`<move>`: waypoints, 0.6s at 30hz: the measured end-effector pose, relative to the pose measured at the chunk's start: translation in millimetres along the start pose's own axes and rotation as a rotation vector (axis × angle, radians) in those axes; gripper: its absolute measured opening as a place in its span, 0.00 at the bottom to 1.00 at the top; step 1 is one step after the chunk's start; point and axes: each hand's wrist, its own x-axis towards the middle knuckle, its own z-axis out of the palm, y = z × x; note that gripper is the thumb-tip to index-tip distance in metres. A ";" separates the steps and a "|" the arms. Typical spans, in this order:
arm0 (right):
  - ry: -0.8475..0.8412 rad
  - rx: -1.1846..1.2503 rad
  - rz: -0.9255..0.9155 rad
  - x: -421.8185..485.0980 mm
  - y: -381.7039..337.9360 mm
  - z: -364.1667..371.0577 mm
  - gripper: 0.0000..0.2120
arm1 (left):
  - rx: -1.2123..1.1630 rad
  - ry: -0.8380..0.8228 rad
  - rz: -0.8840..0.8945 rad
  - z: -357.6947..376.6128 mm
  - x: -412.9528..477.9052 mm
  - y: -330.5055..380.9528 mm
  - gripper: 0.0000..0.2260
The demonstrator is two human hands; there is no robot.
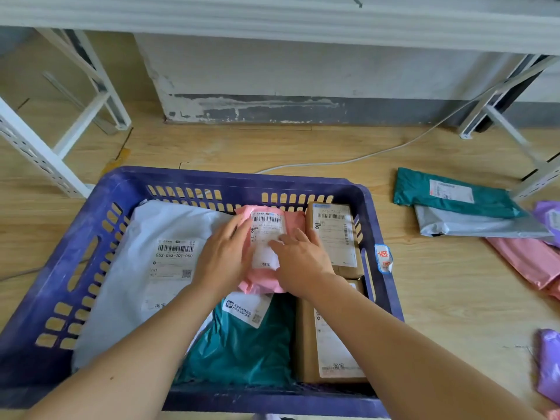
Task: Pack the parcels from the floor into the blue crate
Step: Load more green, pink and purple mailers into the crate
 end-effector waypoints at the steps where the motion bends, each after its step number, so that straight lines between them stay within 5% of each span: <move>1: 0.016 -0.022 0.004 1.1 0.2 1.5 0.24 | 0.035 -0.132 0.038 -1.8 -2.1 -2.9 0.25; 4: 0.025 -0.072 0.028 4.3 0.2 7.2 0.25 | 0.173 -0.490 0.048 -6.9 -3.6 -8.7 0.39; 6: 0.014 -0.141 0.057 7.8 0.0 12.6 0.29 | 0.250 -0.581 0.041 -10.3 -1.3 -7.5 0.49; 12: 0.000 -0.205 0.105 12.5 2.8 25.5 0.31 | 0.444 -0.668 0.080 -4.7 4.5 -6.4 0.57; 18: 0.072 -0.224 0.050 17.1 3.3 32.1 0.30 | 0.484 -0.688 -0.012 14.3 8.8 -5.0 0.51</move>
